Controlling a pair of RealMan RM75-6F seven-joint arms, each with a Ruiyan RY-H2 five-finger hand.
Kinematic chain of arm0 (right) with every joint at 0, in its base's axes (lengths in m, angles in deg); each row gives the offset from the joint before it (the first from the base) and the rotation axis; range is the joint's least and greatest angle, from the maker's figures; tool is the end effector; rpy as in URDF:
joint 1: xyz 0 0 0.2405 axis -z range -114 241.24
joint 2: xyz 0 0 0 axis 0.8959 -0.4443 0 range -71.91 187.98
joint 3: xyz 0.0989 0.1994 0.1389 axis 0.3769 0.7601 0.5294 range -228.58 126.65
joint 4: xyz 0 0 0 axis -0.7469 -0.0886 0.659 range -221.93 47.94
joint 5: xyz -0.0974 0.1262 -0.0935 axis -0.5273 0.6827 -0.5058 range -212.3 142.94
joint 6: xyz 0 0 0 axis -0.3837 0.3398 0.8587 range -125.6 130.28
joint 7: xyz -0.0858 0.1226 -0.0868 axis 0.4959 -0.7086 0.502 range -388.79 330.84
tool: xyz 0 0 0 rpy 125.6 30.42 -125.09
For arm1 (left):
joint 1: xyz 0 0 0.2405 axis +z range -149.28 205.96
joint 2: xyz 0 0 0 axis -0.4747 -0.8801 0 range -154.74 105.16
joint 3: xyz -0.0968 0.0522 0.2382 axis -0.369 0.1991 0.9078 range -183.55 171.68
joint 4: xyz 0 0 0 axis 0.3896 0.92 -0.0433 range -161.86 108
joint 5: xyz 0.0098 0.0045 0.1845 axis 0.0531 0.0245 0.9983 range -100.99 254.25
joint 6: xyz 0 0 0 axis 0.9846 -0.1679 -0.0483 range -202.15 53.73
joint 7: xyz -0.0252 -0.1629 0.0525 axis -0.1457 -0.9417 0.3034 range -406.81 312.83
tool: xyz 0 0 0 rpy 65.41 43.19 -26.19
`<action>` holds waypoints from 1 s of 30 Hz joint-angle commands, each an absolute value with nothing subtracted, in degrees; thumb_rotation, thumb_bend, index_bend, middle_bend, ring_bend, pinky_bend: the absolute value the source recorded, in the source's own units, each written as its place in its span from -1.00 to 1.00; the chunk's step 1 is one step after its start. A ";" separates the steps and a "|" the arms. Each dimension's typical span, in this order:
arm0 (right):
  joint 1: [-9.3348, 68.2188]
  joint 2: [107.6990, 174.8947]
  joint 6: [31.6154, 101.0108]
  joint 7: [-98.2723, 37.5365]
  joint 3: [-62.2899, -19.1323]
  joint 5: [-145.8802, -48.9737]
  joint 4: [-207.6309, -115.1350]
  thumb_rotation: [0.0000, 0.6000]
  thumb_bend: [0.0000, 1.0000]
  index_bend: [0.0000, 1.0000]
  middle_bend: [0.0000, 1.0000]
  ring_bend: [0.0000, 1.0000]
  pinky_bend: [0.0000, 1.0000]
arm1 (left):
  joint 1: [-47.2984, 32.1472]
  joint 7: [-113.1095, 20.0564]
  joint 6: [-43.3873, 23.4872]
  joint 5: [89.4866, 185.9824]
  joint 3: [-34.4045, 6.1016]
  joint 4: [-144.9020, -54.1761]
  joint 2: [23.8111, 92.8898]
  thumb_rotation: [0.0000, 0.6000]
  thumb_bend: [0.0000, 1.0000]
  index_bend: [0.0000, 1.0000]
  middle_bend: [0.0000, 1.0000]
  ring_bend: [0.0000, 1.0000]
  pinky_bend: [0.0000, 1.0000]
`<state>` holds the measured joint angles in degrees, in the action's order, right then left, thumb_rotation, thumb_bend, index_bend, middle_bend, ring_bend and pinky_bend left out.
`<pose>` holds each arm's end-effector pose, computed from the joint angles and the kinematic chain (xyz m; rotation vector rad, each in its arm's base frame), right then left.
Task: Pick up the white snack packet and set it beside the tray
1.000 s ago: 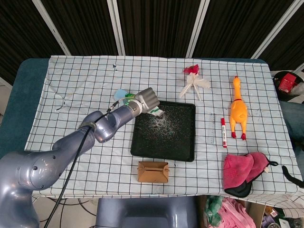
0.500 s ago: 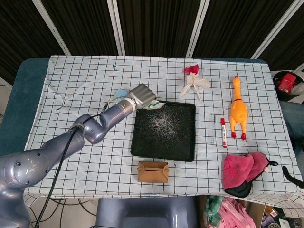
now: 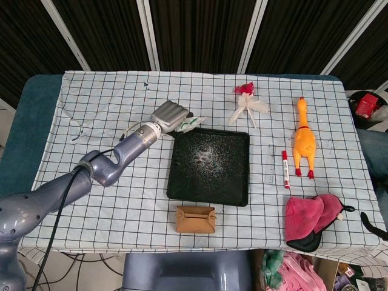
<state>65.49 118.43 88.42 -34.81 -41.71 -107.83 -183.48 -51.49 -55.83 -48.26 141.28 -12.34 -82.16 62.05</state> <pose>-0.3431 -0.1843 0.2343 1.0166 -1.0237 0.8862 0.0079 0.5056 0.0157 -2.1503 -0.7485 -0.8352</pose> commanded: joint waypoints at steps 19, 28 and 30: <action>65.66 118.39 88.58 -34.73 -41.82 -108.04 -183.80 1.00 -0.50 -0.61 -0.85 -0.64 -0.43 | -32.45 -69.01 -26.56 143.67 -17.04 -84.83 65.64 1.00 0.43 0.19 0.15 -0.06 0.41; 65.81 118.29 88.74 -34.74 -41.84 -108.06 -183.88 1.00 -0.50 -0.61 -0.85 -0.64 -0.43 | -28.25 -78.83 -22.42 145.20 -18.98 -80.28 72.40 1.00 0.43 0.20 0.15 -0.06 0.39; 65.80 118.26 88.63 -34.78 -41.87 -108.04 -183.85 1.00 -0.50 -0.61 -0.85 -0.64 -0.43 | -28.08 -80.21 -22.51 145.71 -19.12 -78.82 73.55 1.00 0.43 0.20 0.15 -0.06 0.39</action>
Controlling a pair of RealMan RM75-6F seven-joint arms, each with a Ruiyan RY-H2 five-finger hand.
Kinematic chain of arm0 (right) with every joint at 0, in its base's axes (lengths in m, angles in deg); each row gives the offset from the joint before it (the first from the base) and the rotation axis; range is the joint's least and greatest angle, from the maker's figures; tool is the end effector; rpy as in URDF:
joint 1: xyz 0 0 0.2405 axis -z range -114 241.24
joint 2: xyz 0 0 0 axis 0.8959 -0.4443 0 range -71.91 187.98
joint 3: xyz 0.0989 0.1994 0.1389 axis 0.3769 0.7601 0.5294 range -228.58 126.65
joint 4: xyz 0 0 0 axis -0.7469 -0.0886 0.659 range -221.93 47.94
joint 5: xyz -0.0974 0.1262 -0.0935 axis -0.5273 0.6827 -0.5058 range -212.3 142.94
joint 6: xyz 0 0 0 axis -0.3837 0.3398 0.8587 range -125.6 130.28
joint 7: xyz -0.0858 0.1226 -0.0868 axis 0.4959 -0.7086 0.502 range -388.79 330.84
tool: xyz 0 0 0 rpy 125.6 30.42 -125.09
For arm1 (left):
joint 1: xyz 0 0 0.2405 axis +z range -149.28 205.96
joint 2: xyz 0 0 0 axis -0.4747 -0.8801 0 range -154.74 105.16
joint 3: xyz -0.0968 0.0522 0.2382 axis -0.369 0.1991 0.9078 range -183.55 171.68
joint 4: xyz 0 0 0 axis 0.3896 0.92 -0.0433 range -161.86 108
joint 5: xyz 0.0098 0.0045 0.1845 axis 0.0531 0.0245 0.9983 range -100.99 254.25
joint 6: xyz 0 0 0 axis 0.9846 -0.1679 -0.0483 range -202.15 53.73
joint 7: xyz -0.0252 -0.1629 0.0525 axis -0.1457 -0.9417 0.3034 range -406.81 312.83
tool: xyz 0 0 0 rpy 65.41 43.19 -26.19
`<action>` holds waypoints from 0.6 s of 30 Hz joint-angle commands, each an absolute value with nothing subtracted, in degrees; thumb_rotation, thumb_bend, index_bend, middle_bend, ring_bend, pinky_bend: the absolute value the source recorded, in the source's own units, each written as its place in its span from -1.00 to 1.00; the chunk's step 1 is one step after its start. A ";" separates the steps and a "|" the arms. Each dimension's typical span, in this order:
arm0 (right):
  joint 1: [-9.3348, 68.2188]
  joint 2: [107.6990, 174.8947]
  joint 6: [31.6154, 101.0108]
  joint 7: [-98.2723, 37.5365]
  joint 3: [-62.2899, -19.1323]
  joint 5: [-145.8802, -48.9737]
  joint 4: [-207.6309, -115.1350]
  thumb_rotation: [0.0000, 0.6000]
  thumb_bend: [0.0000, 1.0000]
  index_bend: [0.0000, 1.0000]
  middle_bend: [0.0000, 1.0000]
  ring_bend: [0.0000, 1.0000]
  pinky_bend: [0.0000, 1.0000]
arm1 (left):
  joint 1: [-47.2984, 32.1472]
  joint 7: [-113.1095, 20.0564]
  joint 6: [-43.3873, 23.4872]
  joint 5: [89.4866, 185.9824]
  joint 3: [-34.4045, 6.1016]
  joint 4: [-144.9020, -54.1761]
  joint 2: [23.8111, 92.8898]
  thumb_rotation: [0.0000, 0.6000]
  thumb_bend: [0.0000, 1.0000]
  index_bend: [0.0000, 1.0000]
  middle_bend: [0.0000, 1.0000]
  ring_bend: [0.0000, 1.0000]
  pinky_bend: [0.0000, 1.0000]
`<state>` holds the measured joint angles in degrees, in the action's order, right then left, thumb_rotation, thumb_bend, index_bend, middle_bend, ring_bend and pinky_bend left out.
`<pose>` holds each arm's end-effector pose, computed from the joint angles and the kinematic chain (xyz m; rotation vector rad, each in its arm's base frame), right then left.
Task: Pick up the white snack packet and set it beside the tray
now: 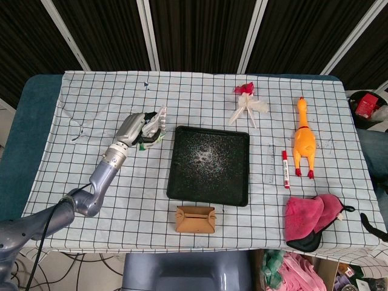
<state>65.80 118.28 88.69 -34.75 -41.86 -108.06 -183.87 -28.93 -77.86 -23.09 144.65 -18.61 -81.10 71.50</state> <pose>-0.3424 -0.1822 0.2344 1.0160 -1.0252 0.8862 -0.1039 0.4715 0.0136 -1.6082 -1.3127 -1.4086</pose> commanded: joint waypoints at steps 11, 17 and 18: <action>65.75 118.27 88.53 -34.99 -41.82 -108.07 -183.70 1.00 -0.50 -0.61 -0.85 -0.64 -0.43 | -28.76 -85.83 -24.20 149.24 -18.85 -68.20 81.15 1.00 0.43 0.20 0.16 -0.06 0.38; 65.63 118.39 89.05 -34.06 -41.88 -108.82 -183.08 1.00 -0.50 -0.61 -0.85 -0.64 -0.43 | -30.06 -88.86 -25.07 151.24 -18.73 -61.80 85.85 1.00 0.43 0.20 0.16 -0.06 0.38; 65.63 118.46 89.13 -34.05 -41.88 -108.91 -182.96 1.00 -0.50 -0.61 -0.85 -0.64 -0.43 | -30.09 -89.28 -24.85 151.52 -18.68 -60.72 86.65 1.00 0.43 0.20 0.16 -0.06 0.38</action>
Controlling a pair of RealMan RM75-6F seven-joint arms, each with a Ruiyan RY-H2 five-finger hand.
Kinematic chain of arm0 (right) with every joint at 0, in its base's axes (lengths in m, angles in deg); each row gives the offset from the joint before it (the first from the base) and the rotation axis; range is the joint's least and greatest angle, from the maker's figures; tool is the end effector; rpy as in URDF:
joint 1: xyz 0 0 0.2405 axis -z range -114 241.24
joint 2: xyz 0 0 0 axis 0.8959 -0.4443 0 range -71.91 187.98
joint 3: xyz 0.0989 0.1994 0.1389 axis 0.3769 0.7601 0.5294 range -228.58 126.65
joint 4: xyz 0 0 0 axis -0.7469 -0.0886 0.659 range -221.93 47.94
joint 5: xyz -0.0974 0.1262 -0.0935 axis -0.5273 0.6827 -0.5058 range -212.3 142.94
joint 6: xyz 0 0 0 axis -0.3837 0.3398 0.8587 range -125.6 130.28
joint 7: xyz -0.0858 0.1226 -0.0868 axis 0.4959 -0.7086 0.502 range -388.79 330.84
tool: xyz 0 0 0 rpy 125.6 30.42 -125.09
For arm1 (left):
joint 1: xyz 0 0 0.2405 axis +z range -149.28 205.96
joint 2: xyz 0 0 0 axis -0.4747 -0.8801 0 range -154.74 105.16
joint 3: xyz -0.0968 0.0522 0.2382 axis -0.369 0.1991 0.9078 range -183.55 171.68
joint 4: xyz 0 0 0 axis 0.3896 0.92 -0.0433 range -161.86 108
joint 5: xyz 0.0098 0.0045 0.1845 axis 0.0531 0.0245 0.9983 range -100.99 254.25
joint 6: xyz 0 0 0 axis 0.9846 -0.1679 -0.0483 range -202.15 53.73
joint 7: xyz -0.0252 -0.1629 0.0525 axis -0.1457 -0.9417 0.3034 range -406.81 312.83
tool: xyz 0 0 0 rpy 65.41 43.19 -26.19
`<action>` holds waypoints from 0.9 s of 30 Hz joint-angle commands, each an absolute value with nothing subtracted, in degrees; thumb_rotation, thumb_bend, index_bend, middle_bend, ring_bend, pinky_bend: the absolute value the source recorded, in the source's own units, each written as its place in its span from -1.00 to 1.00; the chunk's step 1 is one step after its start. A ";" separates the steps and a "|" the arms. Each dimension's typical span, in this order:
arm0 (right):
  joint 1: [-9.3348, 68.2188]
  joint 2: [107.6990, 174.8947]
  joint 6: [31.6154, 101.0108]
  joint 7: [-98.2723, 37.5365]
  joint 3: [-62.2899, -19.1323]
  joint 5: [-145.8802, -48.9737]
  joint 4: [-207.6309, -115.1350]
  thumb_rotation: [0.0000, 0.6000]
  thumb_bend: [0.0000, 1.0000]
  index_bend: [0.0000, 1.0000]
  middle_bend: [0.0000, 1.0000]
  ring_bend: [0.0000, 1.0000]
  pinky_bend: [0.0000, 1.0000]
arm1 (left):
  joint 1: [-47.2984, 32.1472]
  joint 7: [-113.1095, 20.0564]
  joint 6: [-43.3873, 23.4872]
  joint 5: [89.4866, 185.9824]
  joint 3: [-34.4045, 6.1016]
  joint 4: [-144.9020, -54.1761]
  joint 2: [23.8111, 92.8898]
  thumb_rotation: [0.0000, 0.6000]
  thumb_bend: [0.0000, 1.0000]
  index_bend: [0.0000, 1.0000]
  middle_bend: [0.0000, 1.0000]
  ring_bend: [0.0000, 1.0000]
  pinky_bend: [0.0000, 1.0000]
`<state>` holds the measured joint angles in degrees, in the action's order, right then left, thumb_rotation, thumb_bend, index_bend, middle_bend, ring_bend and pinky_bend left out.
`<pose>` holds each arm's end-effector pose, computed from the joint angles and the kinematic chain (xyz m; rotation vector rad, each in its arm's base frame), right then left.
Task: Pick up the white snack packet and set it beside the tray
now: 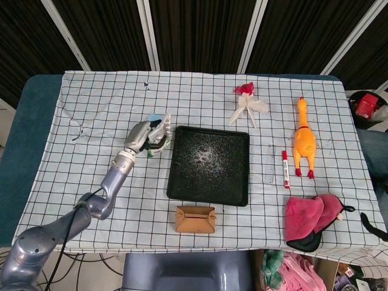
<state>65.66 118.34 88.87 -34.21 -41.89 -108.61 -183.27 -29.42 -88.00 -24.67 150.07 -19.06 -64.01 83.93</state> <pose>-0.3419 -0.1833 0.2352 1.0311 -1.0058 0.8799 -0.1112 0.4701 -0.0375 -1.5744 -1.3983 -1.4242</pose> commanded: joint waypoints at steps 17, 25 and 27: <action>65.75 118.68 89.53 -34.54 -41.68 -108.91 -182.75 1.00 -0.51 -0.61 -0.85 -0.64 -0.43 | -30.80 -97.06 -26.08 154.76 -17.52 -50.90 92.14 1.00 0.43 0.20 0.15 -0.06 0.35; 65.80 118.68 89.50 -34.32 -41.47 -108.32 -182.94 1.00 -0.50 -0.61 -0.85 -0.64 -0.43 | -31.50 -96.88 -25.93 156.05 -16.78 -47.21 93.84 1.00 0.42 0.20 0.14 -0.07 0.35; 65.82 118.68 89.59 -34.32 -41.45 -108.38 -182.95 1.00 -0.50 -0.61 -0.85 -0.64 -0.43 | -31.63 -96.84 -25.79 156.27 -16.69 -46.55 94.10 1.00 0.42 0.20 0.13 -0.08 0.34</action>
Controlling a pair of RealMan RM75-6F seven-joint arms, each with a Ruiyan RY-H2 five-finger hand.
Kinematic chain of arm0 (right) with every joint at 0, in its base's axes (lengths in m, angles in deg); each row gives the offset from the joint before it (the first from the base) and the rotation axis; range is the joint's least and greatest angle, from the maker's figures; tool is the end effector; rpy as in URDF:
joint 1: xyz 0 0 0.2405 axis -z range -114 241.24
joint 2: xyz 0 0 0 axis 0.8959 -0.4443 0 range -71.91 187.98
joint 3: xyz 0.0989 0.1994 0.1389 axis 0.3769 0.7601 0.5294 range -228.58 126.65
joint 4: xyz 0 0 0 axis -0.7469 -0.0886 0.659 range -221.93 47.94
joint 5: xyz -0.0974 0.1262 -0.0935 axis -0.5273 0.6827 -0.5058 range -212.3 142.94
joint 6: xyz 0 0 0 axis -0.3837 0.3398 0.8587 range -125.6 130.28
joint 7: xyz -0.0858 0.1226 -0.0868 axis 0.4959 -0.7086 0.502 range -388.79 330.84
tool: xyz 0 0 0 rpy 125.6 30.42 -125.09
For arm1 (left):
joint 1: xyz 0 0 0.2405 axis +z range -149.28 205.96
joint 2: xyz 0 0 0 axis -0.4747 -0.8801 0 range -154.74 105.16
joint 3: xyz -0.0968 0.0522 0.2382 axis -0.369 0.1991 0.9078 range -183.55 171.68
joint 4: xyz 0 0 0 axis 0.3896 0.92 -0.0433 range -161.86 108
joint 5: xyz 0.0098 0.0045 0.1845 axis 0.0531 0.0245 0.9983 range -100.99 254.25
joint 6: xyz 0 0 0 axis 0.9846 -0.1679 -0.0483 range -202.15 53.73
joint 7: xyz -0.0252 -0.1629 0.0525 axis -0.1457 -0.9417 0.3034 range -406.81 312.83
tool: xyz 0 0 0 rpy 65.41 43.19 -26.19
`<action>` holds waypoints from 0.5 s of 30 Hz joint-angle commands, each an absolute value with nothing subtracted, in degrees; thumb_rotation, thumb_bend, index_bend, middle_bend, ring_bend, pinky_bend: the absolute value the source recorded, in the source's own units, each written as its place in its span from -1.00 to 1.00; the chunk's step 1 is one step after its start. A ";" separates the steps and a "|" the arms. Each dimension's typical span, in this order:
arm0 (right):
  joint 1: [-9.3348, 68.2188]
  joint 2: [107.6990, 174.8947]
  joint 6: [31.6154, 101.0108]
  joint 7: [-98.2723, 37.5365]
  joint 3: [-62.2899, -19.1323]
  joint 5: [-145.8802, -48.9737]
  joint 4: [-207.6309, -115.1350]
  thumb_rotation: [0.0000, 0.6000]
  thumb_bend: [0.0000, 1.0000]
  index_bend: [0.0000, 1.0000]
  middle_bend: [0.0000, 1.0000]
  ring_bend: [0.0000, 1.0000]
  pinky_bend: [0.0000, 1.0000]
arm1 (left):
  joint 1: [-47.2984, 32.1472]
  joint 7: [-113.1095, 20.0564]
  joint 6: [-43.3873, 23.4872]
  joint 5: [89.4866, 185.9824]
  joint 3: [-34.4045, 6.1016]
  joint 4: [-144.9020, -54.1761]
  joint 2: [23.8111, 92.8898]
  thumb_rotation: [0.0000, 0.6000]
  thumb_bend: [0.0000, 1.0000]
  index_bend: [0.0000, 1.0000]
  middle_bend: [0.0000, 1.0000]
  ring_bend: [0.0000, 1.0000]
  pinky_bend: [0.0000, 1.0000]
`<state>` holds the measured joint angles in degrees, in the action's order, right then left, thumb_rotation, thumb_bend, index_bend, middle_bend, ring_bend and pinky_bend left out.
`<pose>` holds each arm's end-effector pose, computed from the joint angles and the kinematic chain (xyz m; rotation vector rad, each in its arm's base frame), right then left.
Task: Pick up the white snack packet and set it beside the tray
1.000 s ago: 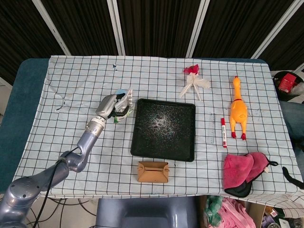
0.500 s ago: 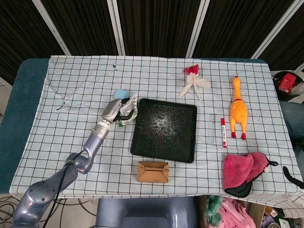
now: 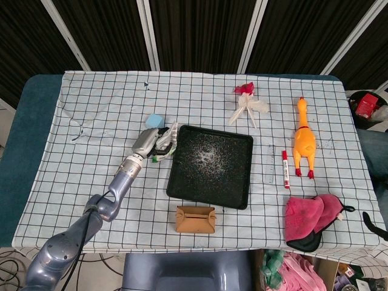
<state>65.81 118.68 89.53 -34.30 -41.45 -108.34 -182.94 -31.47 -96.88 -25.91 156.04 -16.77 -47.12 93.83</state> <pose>-0.3426 -0.1832 0.2373 1.0151 -0.9942 0.8877 -0.1093 0.4661 -0.0730 -1.6313 -1.3816 -1.3860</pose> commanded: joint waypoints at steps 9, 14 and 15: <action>65.85 118.73 89.66 -34.48 -41.41 -108.47 -182.87 1.00 -0.51 -0.61 -0.85 -0.64 -0.44 | -31.09 -96.97 -25.50 156.62 -16.36 -44.42 95.11 1.00 0.31 0.09 0.06 -0.15 0.29; 65.88 118.74 89.71 -34.52 -41.37 -108.45 -182.86 1.00 -0.50 -0.61 -0.85 -0.64 -0.44 | -30.95 -97.64 -26.08 156.94 -15.99 -43.94 95.37 1.00 0.01 -0.13 -0.13 -0.31 0.15; 65.89 118.75 89.73 -34.53 -41.36 -108.45 -182.86 1.00 -0.50 -0.61 -0.85 -0.64 -0.44 | -30.92 -97.73 -26.25 157.02 -15.89 -43.85 95.39 1.00 -0.03 -0.16 -0.17 -0.35 0.12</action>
